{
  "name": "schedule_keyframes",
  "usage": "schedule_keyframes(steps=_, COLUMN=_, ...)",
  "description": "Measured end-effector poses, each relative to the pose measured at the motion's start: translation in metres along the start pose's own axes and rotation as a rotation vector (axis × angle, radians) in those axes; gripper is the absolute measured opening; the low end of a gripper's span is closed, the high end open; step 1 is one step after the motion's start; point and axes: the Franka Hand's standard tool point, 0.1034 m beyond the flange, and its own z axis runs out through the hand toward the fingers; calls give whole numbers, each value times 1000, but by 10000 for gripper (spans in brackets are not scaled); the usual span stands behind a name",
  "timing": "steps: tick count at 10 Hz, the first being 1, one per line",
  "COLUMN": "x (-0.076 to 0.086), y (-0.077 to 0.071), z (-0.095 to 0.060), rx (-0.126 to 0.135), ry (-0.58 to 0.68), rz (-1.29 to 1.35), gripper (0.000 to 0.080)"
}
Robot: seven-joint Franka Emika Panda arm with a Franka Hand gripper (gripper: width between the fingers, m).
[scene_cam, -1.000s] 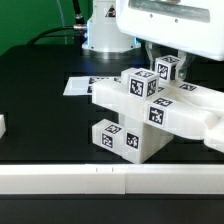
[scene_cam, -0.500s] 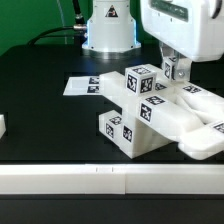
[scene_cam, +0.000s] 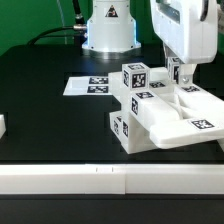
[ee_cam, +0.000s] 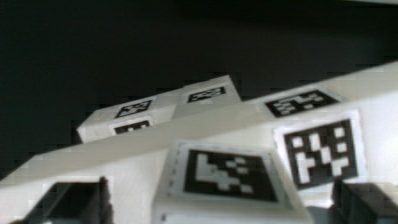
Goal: Assemble chair
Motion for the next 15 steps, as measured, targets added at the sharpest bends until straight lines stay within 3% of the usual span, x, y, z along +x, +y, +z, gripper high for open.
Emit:
schedule_keyframes(steps=1, x=-2, y=-2, z=-1, rx=-12, ry=-4, rz=-74, gripper=640)
schedule_keyframes(steps=4, x=-1, y=-2, z=-1, rx=-10, ry=-3, rz=-360, gripper=647)
schedule_keyframes(steps=5, x=-1, y=0, z=-1, rx=-22, ry=-8, rz=-462, gripper=649)
schedule_keyframes(steps=6, x=1, y=3, z=-3, rx=-62, ry=-24, rz=-601, gripper=649)
schedule_keyframes(steps=8, x=1, y=2, z=-4, rx=-84, ry=7, rz=-831, gripper=649)
schedule_keyframes(steps=10, x=3, y=1, z=-4, rx=-85, ry=7, rz=-1059, gripper=649)
schedule_keyframes(steps=15, x=1, y=1, z=-4, rx=-90, ry=-2, rz=-1319, gripper=649)
